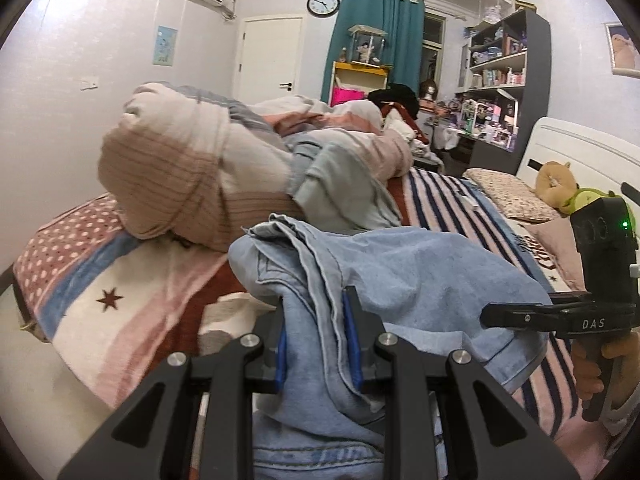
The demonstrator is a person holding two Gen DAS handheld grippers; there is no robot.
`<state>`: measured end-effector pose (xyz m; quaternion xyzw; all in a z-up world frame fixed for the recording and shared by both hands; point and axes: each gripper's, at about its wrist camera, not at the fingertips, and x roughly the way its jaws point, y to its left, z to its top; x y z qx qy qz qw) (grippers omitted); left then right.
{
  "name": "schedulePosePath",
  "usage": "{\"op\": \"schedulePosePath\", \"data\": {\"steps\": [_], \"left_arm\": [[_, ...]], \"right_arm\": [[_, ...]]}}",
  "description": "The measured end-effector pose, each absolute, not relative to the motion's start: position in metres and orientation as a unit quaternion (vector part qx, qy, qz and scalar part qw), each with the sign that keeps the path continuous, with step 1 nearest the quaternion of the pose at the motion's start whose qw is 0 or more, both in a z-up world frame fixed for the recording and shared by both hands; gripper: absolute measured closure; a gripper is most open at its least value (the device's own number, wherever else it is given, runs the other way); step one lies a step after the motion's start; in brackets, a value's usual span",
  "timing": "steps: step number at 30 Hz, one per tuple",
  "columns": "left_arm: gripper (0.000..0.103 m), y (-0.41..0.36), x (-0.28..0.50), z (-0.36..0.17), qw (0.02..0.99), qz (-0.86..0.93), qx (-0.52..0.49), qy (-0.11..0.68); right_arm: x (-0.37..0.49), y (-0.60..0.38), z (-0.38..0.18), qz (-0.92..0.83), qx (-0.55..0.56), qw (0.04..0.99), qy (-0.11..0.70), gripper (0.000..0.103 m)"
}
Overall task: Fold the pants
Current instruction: 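Lift the folded jeans with both tools and carry them toward the bedding pile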
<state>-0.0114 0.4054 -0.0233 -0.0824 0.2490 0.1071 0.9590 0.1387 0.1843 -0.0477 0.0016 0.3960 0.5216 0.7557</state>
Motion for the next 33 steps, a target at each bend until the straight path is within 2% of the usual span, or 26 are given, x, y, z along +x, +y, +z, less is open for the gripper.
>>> {"op": "schedulePosePath", "data": {"steps": [16, 33], "left_arm": [[0.083, 0.441, 0.019, -0.083, 0.942, 0.119, -0.104, 0.295], [0.072, 0.434, 0.008, -0.070, 0.938, 0.145, -0.090, 0.302]], "right_arm": [[0.128, 0.204, -0.083, 0.509, -0.031, 0.757, 0.409, 0.074], [0.129, 0.198, -0.074, 0.508, -0.040, 0.755, 0.414, 0.070]]}}
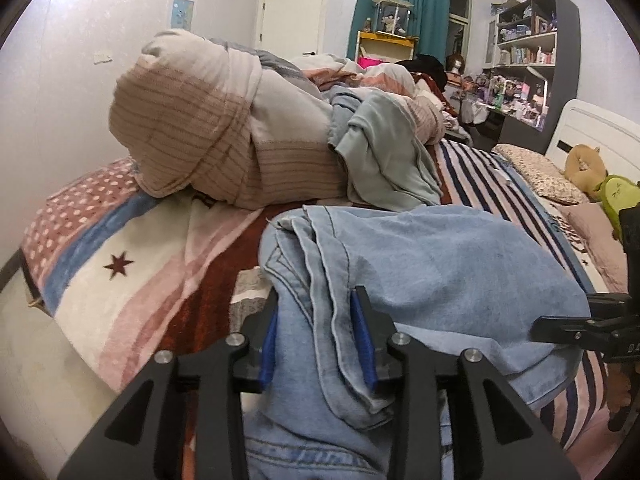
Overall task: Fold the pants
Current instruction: 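Lift the folded jeans with both tools and carry them toward the bedding pile, then lower the jeans onto the bedding and open both tools to release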
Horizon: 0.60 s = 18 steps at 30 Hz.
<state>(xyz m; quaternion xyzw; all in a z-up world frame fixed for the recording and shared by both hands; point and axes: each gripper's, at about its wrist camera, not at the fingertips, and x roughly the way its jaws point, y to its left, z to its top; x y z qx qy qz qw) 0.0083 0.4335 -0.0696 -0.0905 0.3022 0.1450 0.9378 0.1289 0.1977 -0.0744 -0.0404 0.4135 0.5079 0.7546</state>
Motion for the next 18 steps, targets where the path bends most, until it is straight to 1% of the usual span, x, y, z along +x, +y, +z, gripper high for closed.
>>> {"op": "schedulePosePath", "data": {"steps": [1, 3, 5, 7, 10, 13, 15, 17, 18], "left_arm": [[0.071, 0.432, 0.005, -0.067, 0.938, 0.151, -0.089, 0.298], [0.061, 0.428, -0.002, -0.059, 0.940, 0.154, -0.088, 0.290], [0.057, 0.423, -0.007, -0.053, 0.943, 0.154, -0.084, 0.284], [0.057, 0.415, -0.010, -0.047, 0.944, 0.153, -0.078, 0.282], [0.056, 0.402, -0.013, -0.041, 0.946, 0.142, -0.082, 0.279], [0.055, 0.385, -0.012, -0.038, 0.948, 0.132, -0.081, 0.278], [0.052, 0.375, -0.010, -0.036, 0.949, 0.127, -0.080, 0.278], [0.051, 0.362, -0.008, -0.034, 0.950, 0.122, -0.084, 0.276], [0.050, 0.356, -0.008, -0.034, 0.950, 0.119, -0.085, 0.276]], "right_arm": [[0.128, 0.196, -0.073, 0.507, -0.042, 0.756, 0.412, 0.069], [0.126, 0.193, -0.070, 0.507, -0.046, 0.757, 0.410, 0.069], [0.123, 0.189, -0.068, 0.507, -0.051, 0.758, 0.407, 0.067], [0.120, 0.183, -0.065, 0.506, -0.051, 0.760, 0.403, 0.065], [0.118, 0.175, -0.061, 0.507, -0.049, 0.762, 0.400, 0.064], [0.114, 0.165, -0.056, 0.506, -0.050, 0.765, 0.396, 0.060], [0.111, 0.157, -0.052, 0.504, -0.056, 0.769, 0.389, 0.059], [0.109, 0.149, -0.050, 0.500, -0.057, 0.774, 0.384, 0.055], [0.109, 0.143, -0.050, 0.497, -0.057, 0.777, 0.383, 0.054]]}}
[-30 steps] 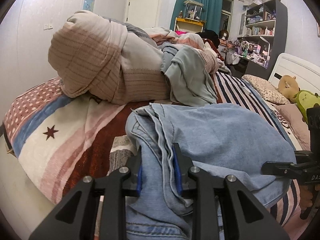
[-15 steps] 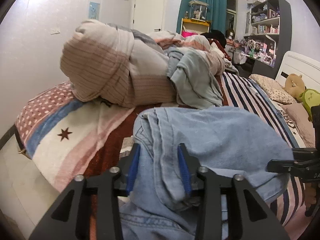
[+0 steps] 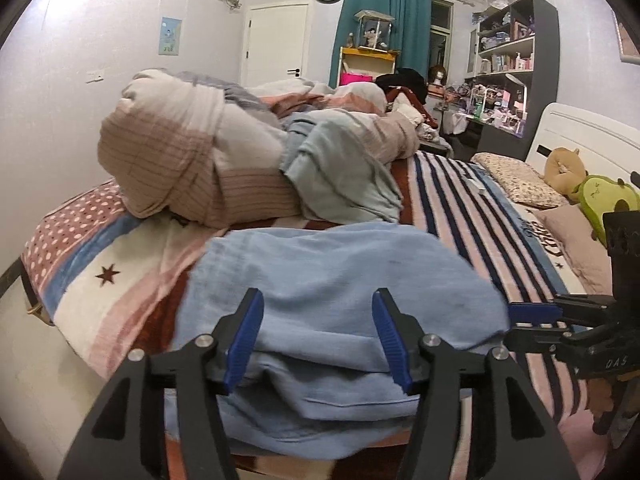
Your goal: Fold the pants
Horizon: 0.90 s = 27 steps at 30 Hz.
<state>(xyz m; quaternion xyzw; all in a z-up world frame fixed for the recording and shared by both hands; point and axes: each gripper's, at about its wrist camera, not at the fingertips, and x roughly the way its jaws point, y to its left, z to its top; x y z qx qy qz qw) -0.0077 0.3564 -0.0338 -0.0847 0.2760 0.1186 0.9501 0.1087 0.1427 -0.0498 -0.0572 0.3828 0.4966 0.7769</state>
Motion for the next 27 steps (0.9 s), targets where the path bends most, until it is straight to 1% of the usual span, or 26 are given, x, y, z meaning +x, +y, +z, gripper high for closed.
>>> {"op": "schedulePosePath", "data": {"steps": [3, 5, 9, 11, 15, 16, 17, 18, 21, 22, 24, 26, 27], "left_arm": [[0.046, 0.335, -0.004, -0.032, 0.952, 0.108, -0.081, 0.275], [0.042, 0.318, -0.001, -0.030, 0.954, 0.101, -0.081, 0.270], [0.034, 0.282, 0.005, -0.024, 0.960, 0.087, -0.076, 0.256], [0.032, 0.263, 0.009, -0.021, 0.962, 0.077, -0.071, 0.252], [0.024, 0.224, 0.015, -0.013, 0.968, 0.064, -0.057, 0.235], [0.023, 0.213, 0.015, -0.011, 0.970, 0.059, -0.054, 0.228], [0.020, 0.201, 0.016, -0.009, 0.972, 0.053, -0.051, 0.221], [0.016, 0.190, 0.016, -0.008, 0.974, 0.049, -0.049, 0.214], [0.013, 0.161, 0.017, -0.005, 0.979, 0.041, -0.038, 0.195], [0.012, 0.149, 0.016, -0.004, 0.981, 0.038, -0.034, 0.187], [0.004, 0.131, 0.015, -0.003, 0.983, 0.034, -0.031, 0.175], [0.003, 0.115, 0.012, -0.003, 0.986, 0.028, -0.030, 0.159], [0.003, 0.107, 0.010, -0.002, 0.987, 0.025, -0.029, 0.153]], "right_arm": [[0.109, 0.123, -0.049, 0.485, -0.058, 0.787, 0.377, 0.052], [0.109, 0.109, -0.047, 0.477, -0.058, 0.794, 0.372, 0.046], [0.107, 0.072, -0.042, 0.451, -0.064, 0.817, 0.353, 0.044], [0.104, 0.052, -0.039, 0.438, -0.066, 0.828, 0.343, 0.039], [0.097, 0.014, -0.032, 0.409, -0.075, 0.851, 0.321, 0.038], [0.096, 0.005, -0.030, 0.402, -0.076, 0.856, 0.316, 0.034], [0.094, -0.004, -0.028, 0.396, -0.075, 0.861, 0.311, 0.029], [0.091, -0.016, -0.027, 0.388, -0.074, 0.867, 0.304, 0.028], [0.084, -0.050, -0.023, 0.364, -0.068, 0.884, 0.284, 0.024], [0.081, -0.061, -0.022, 0.358, -0.066, 0.890, 0.277, 0.021], [0.075, -0.081, -0.018, 0.343, -0.063, 0.901, 0.259, 0.014], [0.067, -0.103, -0.016, 0.326, -0.059, 0.913, 0.239, 0.006], [0.064, -0.111, -0.015, 0.319, -0.057, 0.918, 0.230, 0.005]]}}
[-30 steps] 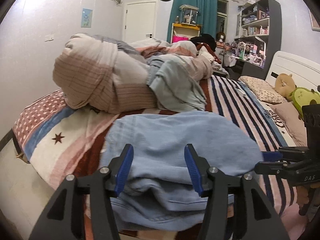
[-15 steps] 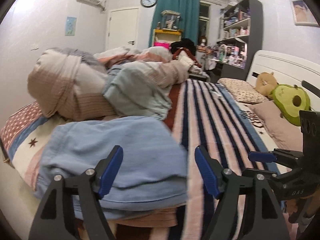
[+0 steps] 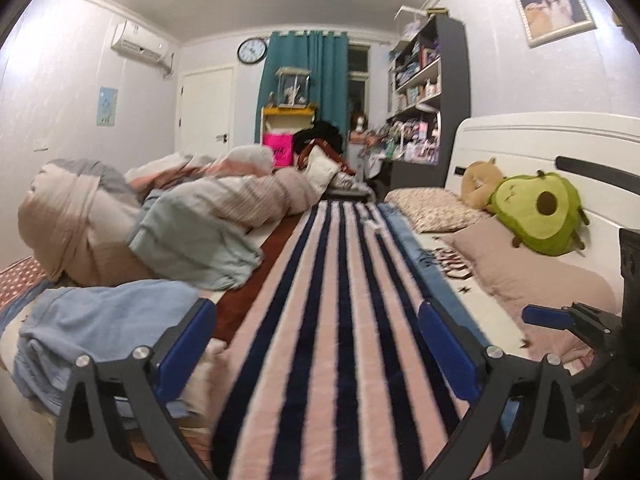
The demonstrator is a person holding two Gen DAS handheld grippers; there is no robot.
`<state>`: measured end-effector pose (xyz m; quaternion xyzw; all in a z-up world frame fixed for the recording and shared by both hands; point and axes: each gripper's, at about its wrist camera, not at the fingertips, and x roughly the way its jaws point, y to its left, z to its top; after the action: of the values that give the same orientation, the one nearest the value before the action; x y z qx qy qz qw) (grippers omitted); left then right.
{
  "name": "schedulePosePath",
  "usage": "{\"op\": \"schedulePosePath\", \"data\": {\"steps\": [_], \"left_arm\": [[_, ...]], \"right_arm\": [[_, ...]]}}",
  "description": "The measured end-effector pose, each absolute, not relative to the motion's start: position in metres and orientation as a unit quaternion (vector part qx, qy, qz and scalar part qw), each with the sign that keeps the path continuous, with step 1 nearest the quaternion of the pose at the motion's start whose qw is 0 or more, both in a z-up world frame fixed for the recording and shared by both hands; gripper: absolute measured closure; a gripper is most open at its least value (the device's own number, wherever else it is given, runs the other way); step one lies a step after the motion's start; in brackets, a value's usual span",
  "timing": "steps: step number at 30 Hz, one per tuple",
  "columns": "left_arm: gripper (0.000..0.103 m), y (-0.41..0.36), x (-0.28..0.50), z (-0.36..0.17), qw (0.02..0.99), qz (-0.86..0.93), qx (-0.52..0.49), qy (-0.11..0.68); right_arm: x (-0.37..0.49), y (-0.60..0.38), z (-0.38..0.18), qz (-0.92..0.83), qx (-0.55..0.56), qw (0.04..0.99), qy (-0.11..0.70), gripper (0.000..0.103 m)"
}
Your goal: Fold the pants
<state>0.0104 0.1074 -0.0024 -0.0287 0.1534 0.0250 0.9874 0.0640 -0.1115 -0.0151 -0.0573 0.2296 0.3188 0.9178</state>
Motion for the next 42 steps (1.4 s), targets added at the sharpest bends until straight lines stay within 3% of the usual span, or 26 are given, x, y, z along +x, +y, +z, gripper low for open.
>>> {"op": "schedulePosePath", "data": {"steps": [13, 42], "left_arm": [[0.002, 0.069, 0.005, -0.006, 0.988, 0.031, -0.012, 0.152], [0.001, 0.058, 0.003, -0.009, 0.988, 0.024, -0.011, 0.155]], "right_arm": [[0.049, -0.170, -0.011, 0.269, -0.031, 0.944, 0.190, 0.001], [0.043, -0.181, -0.010, 0.265, -0.019, 0.947, 0.184, 0.001]]}}
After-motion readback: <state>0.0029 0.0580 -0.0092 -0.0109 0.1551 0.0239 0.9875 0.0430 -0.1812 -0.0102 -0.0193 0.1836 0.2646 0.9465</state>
